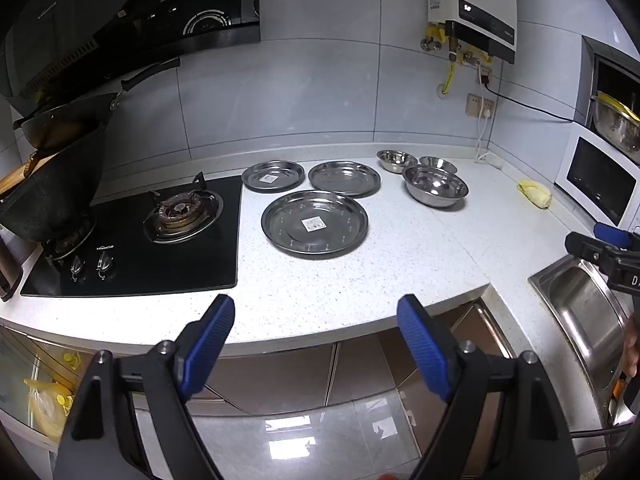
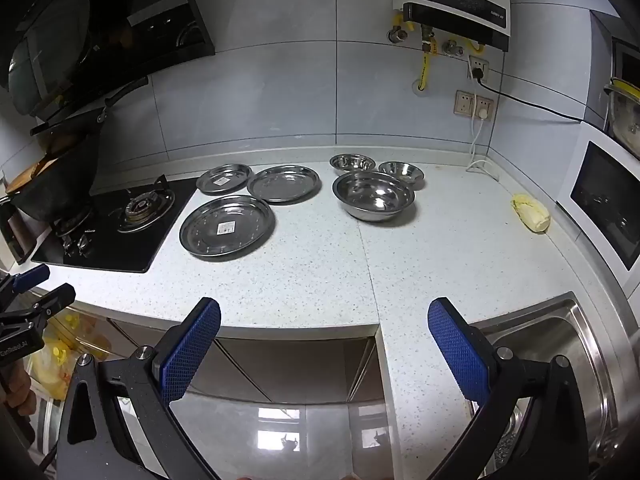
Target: Organize plates and bowls
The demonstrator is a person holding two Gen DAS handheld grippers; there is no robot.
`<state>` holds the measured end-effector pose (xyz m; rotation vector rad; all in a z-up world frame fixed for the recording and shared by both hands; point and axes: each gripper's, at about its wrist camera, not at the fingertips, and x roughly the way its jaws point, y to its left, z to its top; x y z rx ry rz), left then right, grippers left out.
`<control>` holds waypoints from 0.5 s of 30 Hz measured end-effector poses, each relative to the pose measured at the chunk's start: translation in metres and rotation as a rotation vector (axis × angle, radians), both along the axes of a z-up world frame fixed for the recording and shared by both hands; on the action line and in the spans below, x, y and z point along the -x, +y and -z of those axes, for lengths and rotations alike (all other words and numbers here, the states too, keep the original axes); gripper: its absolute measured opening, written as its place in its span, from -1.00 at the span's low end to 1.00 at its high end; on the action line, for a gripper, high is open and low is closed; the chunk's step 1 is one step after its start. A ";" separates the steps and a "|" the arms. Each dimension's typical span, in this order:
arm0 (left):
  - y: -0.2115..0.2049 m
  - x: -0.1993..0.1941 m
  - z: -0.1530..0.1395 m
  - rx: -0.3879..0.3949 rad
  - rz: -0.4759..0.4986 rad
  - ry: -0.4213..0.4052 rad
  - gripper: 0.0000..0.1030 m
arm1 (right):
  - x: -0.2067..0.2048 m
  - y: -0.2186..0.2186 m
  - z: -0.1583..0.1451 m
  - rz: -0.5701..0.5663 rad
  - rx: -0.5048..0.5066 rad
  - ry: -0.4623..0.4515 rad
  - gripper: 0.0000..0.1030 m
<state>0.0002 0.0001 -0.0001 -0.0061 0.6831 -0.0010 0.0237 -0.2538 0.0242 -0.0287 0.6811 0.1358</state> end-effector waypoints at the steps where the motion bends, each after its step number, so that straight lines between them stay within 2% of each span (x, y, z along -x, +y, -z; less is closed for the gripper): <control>1: 0.000 0.000 0.000 0.004 0.001 -0.001 0.61 | 0.000 0.000 0.000 -0.001 -0.001 0.000 0.98; 15: 0.000 0.000 0.001 0.004 0.000 0.007 0.61 | -0.001 0.002 0.003 0.002 0.005 0.005 0.98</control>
